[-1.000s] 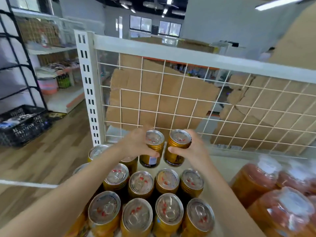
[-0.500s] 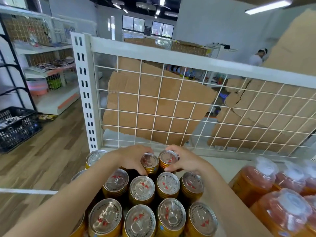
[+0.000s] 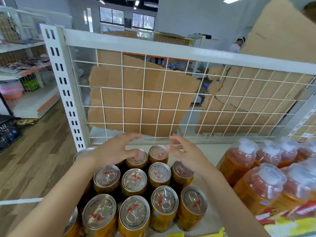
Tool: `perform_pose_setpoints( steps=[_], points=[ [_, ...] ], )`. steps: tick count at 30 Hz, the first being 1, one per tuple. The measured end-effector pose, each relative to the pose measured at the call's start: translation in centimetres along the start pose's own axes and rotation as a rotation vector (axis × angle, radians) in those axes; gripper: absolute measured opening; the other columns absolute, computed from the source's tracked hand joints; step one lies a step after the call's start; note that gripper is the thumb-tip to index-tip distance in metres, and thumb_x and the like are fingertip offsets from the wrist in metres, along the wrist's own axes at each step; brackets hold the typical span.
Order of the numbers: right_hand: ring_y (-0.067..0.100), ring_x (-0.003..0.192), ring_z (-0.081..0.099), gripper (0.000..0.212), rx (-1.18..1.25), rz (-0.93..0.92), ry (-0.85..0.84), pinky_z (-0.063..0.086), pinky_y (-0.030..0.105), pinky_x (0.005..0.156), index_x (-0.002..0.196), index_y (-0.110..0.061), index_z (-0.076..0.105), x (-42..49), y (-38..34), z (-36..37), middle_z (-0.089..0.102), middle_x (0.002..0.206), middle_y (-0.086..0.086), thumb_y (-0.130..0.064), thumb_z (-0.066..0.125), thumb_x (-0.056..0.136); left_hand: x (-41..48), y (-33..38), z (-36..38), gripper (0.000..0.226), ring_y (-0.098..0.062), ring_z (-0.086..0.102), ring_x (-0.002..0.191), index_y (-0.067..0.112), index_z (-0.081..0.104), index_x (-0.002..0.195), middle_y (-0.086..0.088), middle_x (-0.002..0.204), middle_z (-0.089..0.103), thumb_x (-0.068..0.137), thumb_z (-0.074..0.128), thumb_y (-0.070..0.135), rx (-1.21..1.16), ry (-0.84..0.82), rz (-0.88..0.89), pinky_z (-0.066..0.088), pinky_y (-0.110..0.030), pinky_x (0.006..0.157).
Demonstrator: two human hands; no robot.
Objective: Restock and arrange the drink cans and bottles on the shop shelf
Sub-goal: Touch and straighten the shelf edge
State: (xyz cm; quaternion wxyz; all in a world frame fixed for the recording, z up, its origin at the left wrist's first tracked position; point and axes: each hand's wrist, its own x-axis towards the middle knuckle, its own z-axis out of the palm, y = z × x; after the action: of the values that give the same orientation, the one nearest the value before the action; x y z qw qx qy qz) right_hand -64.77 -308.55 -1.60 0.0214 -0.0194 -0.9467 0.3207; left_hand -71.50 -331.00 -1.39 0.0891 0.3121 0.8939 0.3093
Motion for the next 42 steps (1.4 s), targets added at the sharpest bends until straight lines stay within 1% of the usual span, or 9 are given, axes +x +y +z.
perform_pose_setpoints(
  steps=[3,6,11,19,25,29,33,39,42],
  points=[
    [0.008,0.117,0.05,0.041,-0.077,-0.055,0.218,0.037,0.024,0.097,0.133,-0.029,0.045,-2.9,0.6,-1.4,0.054,0.131,-0.009,-0.033,0.052,0.093,-1.7,0.5,0.8,0.052,-0.009,0.049,0.113,0.031,0.039,0.138,0.012,0.136,0.045,0.09,0.055,0.042,0.153,0.198,0.081,0.032,-0.016,0.092],
    [0.012,0.112,0.056,0.039,-0.19,-0.145,0.385,0.041,0.024,0.088,0.13,-0.027,0.05,-6.3,1.4,-2.8,0.059,0.125,-0.006,-0.027,0.056,0.091,-3.2,1.3,1.6,0.055,-0.016,0.051,0.119,0.03,0.044,0.135,0.007,0.134,0.051,0.085,0.05,0.053,0.193,0.28,0.124,0.039,-0.032,0.102],
    [0.014,0.088,0.061,0.04,-0.171,-0.254,0.543,0.05,0.031,0.072,0.12,-0.026,0.057,-12.3,2.7,-6.0,0.064,0.107,-0.006,-0.04,0.049,0.084,-5.9,5.0,3.4,0.061,-0.023,0.058,0.109,0.023,0.053,0.127,0.005,0.127,0.057,0.081,0.035,0.057,0.208,0.391,0.143,0.047,-0.043,0.09],
    [0.002,0.077,0.053,0.034,-0.212,-0.317,0.626,0.046,0.021,0.062,0.12,-0.032,0.051,-22.9,7.8,-11.9,0.059,0.106,-0.014,-0.038,0.048,0.087,-9.4,12.5,7.9,0.05,-0.019,0.05,0.104,0.018,0.054,0.123,0.008,0.112,0.058,0.084,0.041,0.048,0.192,0.52,0.213,0.036,-0.025,0.083],
    [0.012,0.094,0.056,0.041,-0.237,-0.139,0.688,0.042,0.024,0.064,0.117,-0.027,0.058,-30.8,15.4,-15.0,0.058,0.104,-0.012,-0.047,0.043,0.085,-10.2,18.8,13.5,0.053,-0.015,0.049,0.105,0.013,0.057,0.121,-0.002,0.115,0.06,0.083,0.043,0.047,0.188,0.509,0.269,0.033,-0.017,0.082],
    [0.016,0.102,0.058,0.04,-0.229,-0.013,0.686,0.047,0.032,0.07,0.118,-0.023,0.058,-36.4,20.1,-16.9,0.062,0.113,-0.005,-0.042,0.05,0.084,-9.5,23.0,17.8,0.048,-0.009,0.05,0.099,0.013,0.057,0.119,0.02,0.113,0.052,0.083,0.044,0.043,0.159,0.445,0.389,0.033,-0.016,0.081],
    [0.011,0.088,0.054,0.041,-0.26,0.137,0.747,0.038,0.026,0.064,0.115,-0.023,0.061,-41.4,23.4,-18.6,0.064,0.106,-0.004,-0.037,0.054,0.078,-7.7,26.9,22.7,0.046,-0.017,0.053,0.103,0.017,0.055,0.122,-0.001,0.117,0.06,0.086,0.042,0.044,0.227,0.336,0.496,0.039,-0.028,0.086],
    [0.021,0.073,0.06,0.033,-0.297,0.389,0.783,0.045,0.034,0.057,0.114,-0.028,0.06,-47.5,28.3,-20.2,0.064,0.11,-0.008,-0.024,0.068,0.082,-3.1,32.8,28.7,0.043,-0.013,0.05,0.105,0.029,0.048,0.123,0.006,0.12,0.055,0.091,0.033,0.052,0.224,0.173,0.631,0.038,-0.03,0.087],
    [0.0,0.056,0.042,0.036,-0.342,0.493,0.82,0.04,0.032,0.057,0.113,-0.026,0.061,-49.4,29.8,-21.4,0.064,0.103,-0.005,-0.019,0.07,0.079,0.0,35.9,31.0,0.05,-0.009,0.047,0.107,0.023,0.053,0.123,0.007,0.12,0.055,0.092,0.029,0.054,0.21,0.133,0.724,0.04,-0.027,0.088]
  ],
)
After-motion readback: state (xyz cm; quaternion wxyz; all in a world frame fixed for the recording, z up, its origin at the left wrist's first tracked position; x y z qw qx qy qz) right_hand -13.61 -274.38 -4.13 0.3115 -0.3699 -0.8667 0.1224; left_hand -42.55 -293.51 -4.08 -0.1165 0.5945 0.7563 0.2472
